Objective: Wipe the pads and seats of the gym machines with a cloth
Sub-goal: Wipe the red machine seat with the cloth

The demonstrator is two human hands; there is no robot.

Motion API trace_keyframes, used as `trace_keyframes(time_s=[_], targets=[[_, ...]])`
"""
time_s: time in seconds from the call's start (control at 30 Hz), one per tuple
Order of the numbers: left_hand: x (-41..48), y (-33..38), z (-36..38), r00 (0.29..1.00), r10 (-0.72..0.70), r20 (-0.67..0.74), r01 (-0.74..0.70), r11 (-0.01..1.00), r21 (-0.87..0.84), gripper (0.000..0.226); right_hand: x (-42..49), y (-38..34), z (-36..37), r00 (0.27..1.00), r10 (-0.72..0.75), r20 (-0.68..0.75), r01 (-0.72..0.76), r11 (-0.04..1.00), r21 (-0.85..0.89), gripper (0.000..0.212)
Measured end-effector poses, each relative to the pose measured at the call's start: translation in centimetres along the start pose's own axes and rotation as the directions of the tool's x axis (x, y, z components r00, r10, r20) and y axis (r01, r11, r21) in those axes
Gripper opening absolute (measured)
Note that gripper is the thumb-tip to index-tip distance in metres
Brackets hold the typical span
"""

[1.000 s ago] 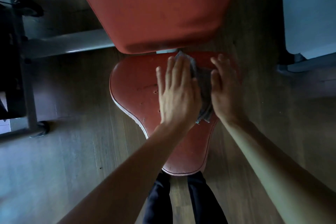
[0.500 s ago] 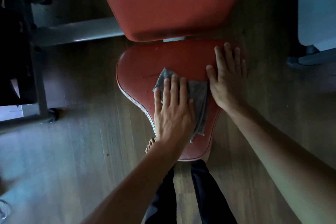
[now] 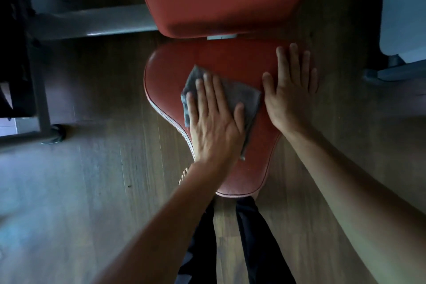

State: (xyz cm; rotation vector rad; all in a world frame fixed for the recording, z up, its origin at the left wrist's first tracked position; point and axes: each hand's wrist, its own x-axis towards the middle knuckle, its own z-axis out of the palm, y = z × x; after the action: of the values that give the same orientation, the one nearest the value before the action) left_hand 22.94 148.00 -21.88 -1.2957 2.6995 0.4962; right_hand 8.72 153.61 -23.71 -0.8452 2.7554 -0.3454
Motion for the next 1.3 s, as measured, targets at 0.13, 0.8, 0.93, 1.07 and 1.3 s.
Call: trace_keyframes(time_s=[0.13,0.8,0.93,1.07,1.3], targets=[[0.0,-2.4,-0.9,0.974,0.213,0.074,-0.218,0.974,0.068,0.072,0.1,0.6,0.0,1.0,0.009,0.021,-0.01,1.0,0.011,0.061],[3.9,0.1,-2.4,0.978,0.097,0.187,-0.122,0.984,0.126,0.07,0.3,0.6,0.9,1.0,0.02,-0.01,-0.021,0.996,-0.089,0.06],[3.3,2.3,-0.3,0.991,-0.117,0.065,0.121,0.991,-0.059,0.074,0.3,0.8,0.6,0.998,0.018,0.054,-0.015,0.998,-0.056,0.06],[5.1,0.3,-0.2,0.997,-0.069,0.022,0.069,0.997,0.016,0.071,0.3,0.7,0.3,0.999,-0.001,0.047,0.003,0.999,-0.032,0.06],[6.5,-2.2,-0.2,0.99,-0.136,-0.022,0.136,0.991,0.003,0.082,0.1,-0.1,0.7,1.0,-0.003,0.004,0.003,0.999,-0.049,0.059]])
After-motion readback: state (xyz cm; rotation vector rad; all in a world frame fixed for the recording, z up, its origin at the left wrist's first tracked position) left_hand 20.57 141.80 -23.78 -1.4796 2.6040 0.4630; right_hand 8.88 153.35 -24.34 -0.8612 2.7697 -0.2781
